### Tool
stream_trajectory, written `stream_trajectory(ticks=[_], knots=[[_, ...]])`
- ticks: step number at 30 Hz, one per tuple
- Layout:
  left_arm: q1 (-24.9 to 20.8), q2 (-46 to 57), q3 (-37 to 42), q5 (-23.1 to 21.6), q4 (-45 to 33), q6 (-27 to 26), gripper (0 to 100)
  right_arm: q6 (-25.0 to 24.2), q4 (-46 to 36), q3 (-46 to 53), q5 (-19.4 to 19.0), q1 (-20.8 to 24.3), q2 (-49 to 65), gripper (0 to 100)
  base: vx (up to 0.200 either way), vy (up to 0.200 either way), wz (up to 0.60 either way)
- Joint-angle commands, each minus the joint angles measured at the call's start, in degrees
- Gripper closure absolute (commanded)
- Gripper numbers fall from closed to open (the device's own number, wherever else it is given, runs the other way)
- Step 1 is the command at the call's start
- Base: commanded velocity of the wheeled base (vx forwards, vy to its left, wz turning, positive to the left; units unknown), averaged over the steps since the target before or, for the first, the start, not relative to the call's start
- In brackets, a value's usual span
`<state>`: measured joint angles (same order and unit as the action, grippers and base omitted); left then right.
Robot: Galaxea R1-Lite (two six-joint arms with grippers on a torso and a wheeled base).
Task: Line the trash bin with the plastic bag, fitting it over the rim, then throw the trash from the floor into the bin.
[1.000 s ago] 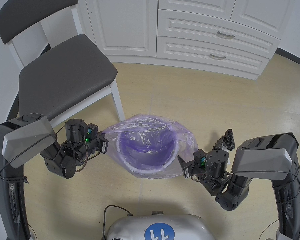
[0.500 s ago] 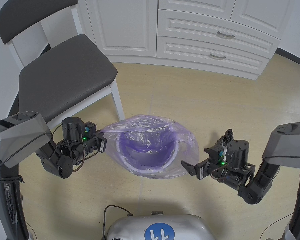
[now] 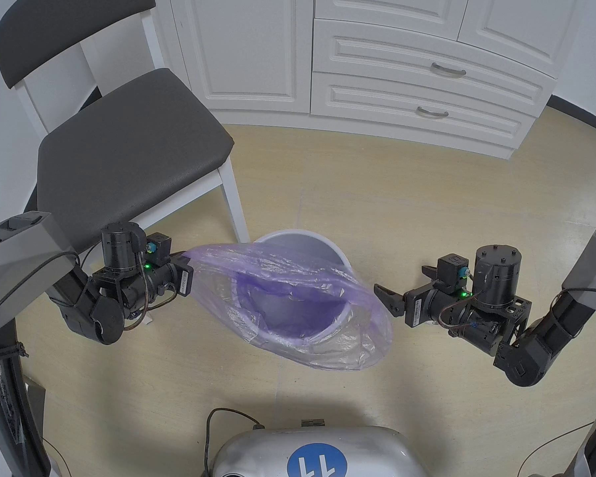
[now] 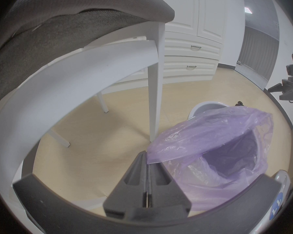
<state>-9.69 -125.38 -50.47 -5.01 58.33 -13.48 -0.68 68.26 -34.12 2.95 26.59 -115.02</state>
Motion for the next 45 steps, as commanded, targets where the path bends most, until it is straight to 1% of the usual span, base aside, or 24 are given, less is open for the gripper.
stream_trajectory(ticks=[1, 5, 7, 12, 16, 19, 22, 23, 24, 25, 26, 27, 32, 33, 35, 38, 42, 45], knots=[[0.6, 0.1, -0.9, -0.1, -0.4, 0.0, 100, 0.1, 0.0, 0.3, 0.2, 0.5, 0.5, 0, 0.0, 0.0, 0.0], [0.1, -1.7, -2.2, -0.1, 0.0, 0.2, 100, 0.1, 0.1, 0.4, 0.2, 1.1, 0.1, 0, 0.0, 0.0, 0.0], [-1.2, -4.3, -3.5, 0.0, 0.6, 0.6, 100, 0.1, 0.5, 0.4, 0.3, 1.7, -0.6, 0, 0.0, 0.0, 0.0], [-4.0, -6.6, -6.0, 1.0, 1.8, 6.1, 100, 0.0, 0.9, 0.4, 0.9, 3.5, -1.6, 0, 0.0, 0.0, 0.0], [-4.5, -6.8, -7.0, 1.7, 1.8, 8.2, 100, -0.2, 1.0, 0.1, 1.9, 5.1, -2.6, 0, 0.0, 0.0, 0.0], [-4.4, -6.7, -6.9, 1.6, 1.9, 8.5, 100, -1.3, 3.6, -0.1, 2.7, 7.2, -5.0, 0, 0.0, 0.0, 0.0], [-4.3, -6.9, -7.0, 1.6, 2.3, 8.5, 100, -1.7, 9.4, -0.5, 3.6, 9.1, -8.8, 0, 0.0, 0.0, 0.0], [-4.3, -6.9, -7.0, 1.6, 2.3, 8.5, 100, -1.7, 9.4, -0.5, 3.6, 9.1, -8.8, 0, 0.0, 0.0, 0.0], [-4.2, -7.3, -7.2, 1.7, 2.6, 8.5, 100, -1.7, 14.4, -1.3, 5.0, 10.4, -12.5, 0, 0.0, 0.0, 0.0], [-4.2, -7.6, -7.4, 1.7, 2.6, 8.4, 100, -1.5, 17.0, -1.7, 5.8, 10.9, -14.3, 0, 0.0, 0.0, 0.0], [-4.2, -7.6, -7.4, 1.7, 2.6, 8.4, 100, -1.5, 17.0, -1.7, 5.8, 10.9, -14.3, 0, 0.0, 0.0, 0.0], [-4.1, -7.7, -7.6, 1.7, 2.6, 8.4, 100, -1.3, 20.2, -1.9, 6.5, 11.6, -16.6, 0, 0.0, 0.0, 0.0], [-4.0, -7.6, -7.6, 2.1, 1.8, 8.2, 100, 0.7, 21.7, -1.1, 6.7, 12.9, -18.0, 0, 0.0, 0.0, 0.0], [-4.0, -7.5, -7.5, 2.2, 1.8, 8.2, 0, 0.9, 21.7, -0.9, 7.0, 13.1, -18.0, 0, 0.0, 0.0, 0.0], [-4.0, -7.4, -7.5, 2.2, 1.8, 8.1, 0, 0.9, 21.7, -0.7, 7.4, 13.3, -17.8, 0, 0.0, 0.0, 0.0], [-3.9, -7.2, -7.1, 2.1, 2.5, 8.1, 0, 3.6, 21.7, 1.5, 9.6, 14.1, -14.3, 0, 0.0, 0.0, 0.0], [-3.8, -5.2, -5.1, 1.5, 2.5, 7.9, 0, 3.7, 21.7, 4.0, 9.3, 16.7, -10.1, 0, 0.0, 0.0, 0.0], [-3.8, -3.4, -3.4, 1.3, 2.4, 7.8, 0, 3.5, 21.7, 4.6, 9.3, 17.2, -9.8, 0, 0.0, 0.0, 0.0]])
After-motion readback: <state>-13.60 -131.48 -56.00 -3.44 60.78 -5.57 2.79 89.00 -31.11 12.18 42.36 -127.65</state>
